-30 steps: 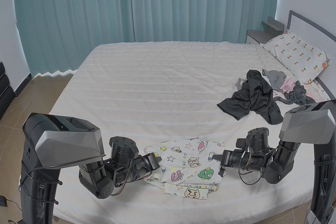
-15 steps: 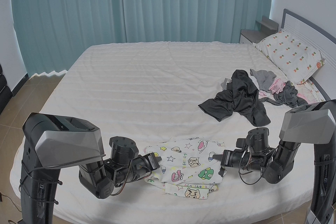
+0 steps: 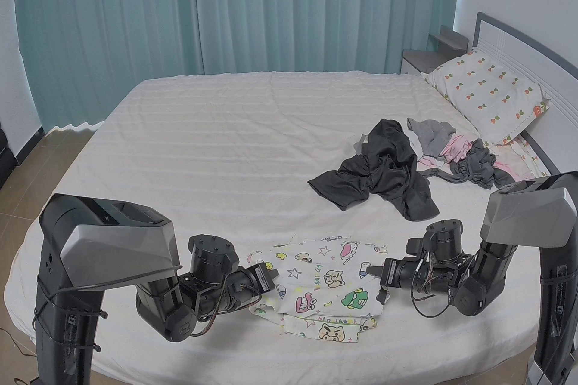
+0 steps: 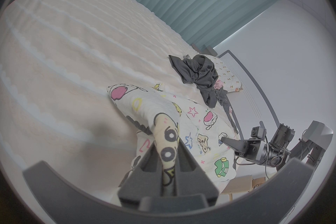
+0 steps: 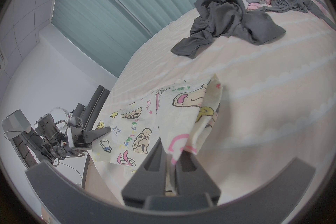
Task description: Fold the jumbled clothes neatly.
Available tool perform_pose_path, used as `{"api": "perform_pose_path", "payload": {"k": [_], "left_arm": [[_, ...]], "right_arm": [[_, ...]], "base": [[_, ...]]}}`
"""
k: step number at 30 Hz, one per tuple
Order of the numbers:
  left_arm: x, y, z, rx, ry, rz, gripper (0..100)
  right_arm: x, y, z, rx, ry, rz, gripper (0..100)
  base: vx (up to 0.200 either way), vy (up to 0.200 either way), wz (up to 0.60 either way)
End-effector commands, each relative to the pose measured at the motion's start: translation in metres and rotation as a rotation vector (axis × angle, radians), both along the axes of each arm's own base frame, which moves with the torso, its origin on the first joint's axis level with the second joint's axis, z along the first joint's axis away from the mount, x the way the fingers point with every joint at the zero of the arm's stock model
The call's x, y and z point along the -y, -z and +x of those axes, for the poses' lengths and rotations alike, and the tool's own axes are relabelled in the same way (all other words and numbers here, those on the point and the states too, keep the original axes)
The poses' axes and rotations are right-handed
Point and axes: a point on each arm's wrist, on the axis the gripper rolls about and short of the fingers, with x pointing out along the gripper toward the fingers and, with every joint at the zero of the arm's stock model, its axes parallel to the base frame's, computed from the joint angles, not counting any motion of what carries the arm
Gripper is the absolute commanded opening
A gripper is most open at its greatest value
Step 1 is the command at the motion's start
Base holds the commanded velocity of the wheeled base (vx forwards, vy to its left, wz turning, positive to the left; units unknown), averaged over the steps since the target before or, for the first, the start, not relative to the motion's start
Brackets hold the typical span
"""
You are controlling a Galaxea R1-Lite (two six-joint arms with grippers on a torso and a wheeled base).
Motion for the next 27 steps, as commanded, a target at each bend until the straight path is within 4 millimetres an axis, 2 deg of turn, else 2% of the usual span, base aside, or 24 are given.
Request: {"api": "perform_pose_path", "payload": {"k": [1,8,13,14,15,16,23,25,27], "left_arm": [[-0.001,0.001,0.0,-0.002,0.0,0.002,0],[-0.003,0.003,-0.005,0.031,-0.002,-0.006,0],[-0.009,0.007,-0.015,0.041,0.011,0.006,0],[-0.009,0.008,-0.016,0.041,0.013,0.011,0],[-0.01,0.009,-0.016,0.04,0.015,0.022,0],[-0.011,0.009,-0.018,0.035,0.016,0.026,100],[-0.02,0.016,-0.024,0.024,0.034,0.105,100],[-0.031,0.023,-0.027,-0.003,0.058,0.199,100],[-0.033,0.025,-0.03,-0.014,0.081,0.239,100]], "right_arm": [[-0.001,0.005,-0.001,-0.01,-0.006,-0.009,0],[-0.002,0.012,0.0,-0.02,-0.011,-0.023,0],[-0.003,0.018,0.0,-0.033,-0.014,-0.029,0],[-0.003,0.018,0.0,-0.033,-0.015,-0.029,100],[-0.003,0.018,0.0,-0.031,-0.016,-0.032,100],[-0.003,0.018,0.0,-0.03,-0.015,-0.034,100],[0.0,0.019,-0.001,-0.009,-0.028,-0.061,100],[0.003,0.02,-0.004,-0.009,-0.035,-0.083,100],[0.005,0.021,-0.006,-0.01,-0.042,-0.097,100]], "base": [[0.0,0.0,0.0],[0.0,0.0,0.0],[0.0,0.0,0.0],[0.0,0.0,0.0],[0.0,0.0,0.0],[0.0,0.0,0.0],[0.0,0.0,0.0],[0.0,0.0,0.0],[0.0,0.0,0.0]]}}
